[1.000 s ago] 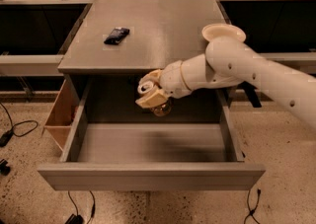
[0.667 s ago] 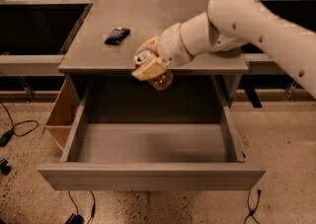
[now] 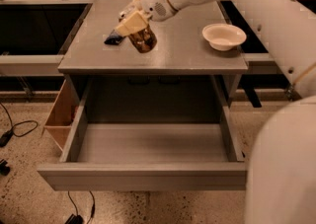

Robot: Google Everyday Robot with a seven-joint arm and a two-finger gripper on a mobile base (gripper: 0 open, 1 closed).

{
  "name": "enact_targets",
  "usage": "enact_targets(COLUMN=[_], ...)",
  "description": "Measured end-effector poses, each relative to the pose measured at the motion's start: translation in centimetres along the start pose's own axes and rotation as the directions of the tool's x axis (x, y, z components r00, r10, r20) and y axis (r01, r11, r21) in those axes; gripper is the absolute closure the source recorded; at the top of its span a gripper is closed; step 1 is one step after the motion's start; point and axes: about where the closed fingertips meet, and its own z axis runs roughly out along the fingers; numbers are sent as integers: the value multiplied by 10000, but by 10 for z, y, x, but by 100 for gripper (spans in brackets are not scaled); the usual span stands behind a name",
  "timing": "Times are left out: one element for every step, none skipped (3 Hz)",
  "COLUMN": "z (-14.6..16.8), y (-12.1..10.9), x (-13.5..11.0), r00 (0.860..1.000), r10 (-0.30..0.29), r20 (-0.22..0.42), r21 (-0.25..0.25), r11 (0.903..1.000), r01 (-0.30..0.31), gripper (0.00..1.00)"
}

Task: Pick orange can from top drawer and place on counter

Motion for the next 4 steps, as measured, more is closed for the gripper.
enact_targets(z=[13, -6, -5, 1], y=[-45, -59, -58, -71], x=[-23, -46, -46, -43], r00=[9985, 9964, 9965, 9966], r10=[285, -57, -47, -38], r20=[475, 847, 834, 820], r21=[377, 839, 810, 1124], r11=[9988, 9965, 9967, 9937], r01=[-303, -14, -21, -55], gripper=[100, 100, 100, 100])
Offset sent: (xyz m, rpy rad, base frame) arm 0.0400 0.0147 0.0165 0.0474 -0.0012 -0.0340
